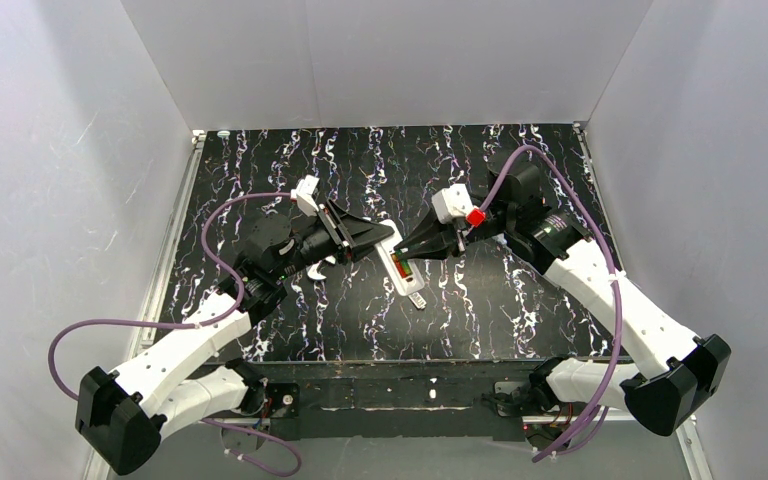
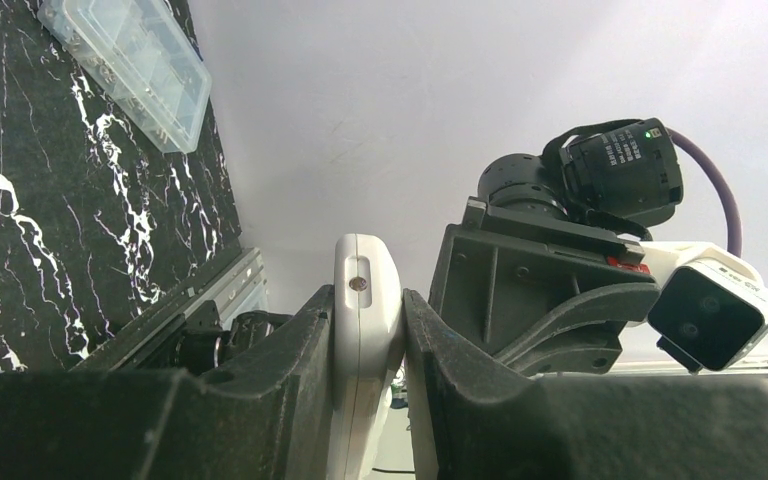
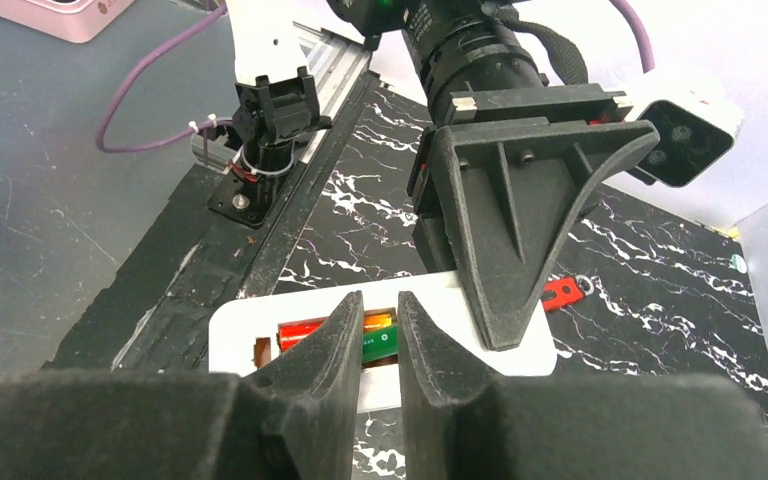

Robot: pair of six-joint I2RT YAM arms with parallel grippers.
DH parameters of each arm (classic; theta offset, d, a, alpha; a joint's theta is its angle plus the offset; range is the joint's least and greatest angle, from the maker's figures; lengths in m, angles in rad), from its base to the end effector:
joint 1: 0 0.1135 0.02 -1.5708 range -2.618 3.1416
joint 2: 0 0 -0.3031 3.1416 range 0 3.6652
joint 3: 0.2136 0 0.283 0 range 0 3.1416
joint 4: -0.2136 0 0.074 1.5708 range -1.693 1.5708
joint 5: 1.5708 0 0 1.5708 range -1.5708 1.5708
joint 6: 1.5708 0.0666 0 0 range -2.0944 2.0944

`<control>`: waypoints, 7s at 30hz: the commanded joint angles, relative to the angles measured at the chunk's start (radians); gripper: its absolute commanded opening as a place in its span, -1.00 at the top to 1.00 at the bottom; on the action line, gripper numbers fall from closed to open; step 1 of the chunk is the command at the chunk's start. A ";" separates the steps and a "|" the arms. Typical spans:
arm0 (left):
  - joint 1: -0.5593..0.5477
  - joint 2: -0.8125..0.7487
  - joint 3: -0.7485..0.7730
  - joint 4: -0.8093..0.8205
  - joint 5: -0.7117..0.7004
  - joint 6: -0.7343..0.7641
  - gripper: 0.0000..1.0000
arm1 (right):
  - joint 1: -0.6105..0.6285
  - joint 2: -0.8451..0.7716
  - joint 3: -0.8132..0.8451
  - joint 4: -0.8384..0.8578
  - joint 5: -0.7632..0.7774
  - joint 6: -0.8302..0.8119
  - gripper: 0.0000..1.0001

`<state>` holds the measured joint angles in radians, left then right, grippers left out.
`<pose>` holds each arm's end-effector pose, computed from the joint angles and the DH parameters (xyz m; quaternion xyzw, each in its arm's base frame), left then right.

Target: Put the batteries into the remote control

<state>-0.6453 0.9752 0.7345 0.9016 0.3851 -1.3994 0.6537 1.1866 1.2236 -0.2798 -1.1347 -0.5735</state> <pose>0.1767 -0.1643 0.4401 0.0010 0.4643 -0.7962 0.3879 0.1853 0.2180 0.4401 -0.6532 0.3523 0.4437 0.5023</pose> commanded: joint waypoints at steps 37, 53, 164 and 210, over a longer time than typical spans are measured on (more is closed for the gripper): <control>-0.004 -0.014 0.032 0.126 0.028 -0.004 1.00 | -0.005 0.022 0.047 -0.015 -0.002 -0.021 0.24; -0.002 -0.010 0.036 0.126 0.026 -0.006 1.00 | -0.006 0.014 0.038 -0.021 -0.003 -0.029 0.40; -0.004 0.008 0.060 0.258 0.022 0.250 1.00 | 0.007 -0.194 -0.178 0.190 0.672 1.215 -0.59; -0.004 -0.010 0.057 0.212 0.002 0.270 1.00 | 0.042 -0.208 -0.180 0.227 0.524 1.050 0.04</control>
<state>-0.6491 1.0023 0.7609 1.0420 0.3874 -1.1381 0.6750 1.0161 1.0096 -0.0879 -0.5877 0.5247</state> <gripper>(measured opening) 0.253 0.396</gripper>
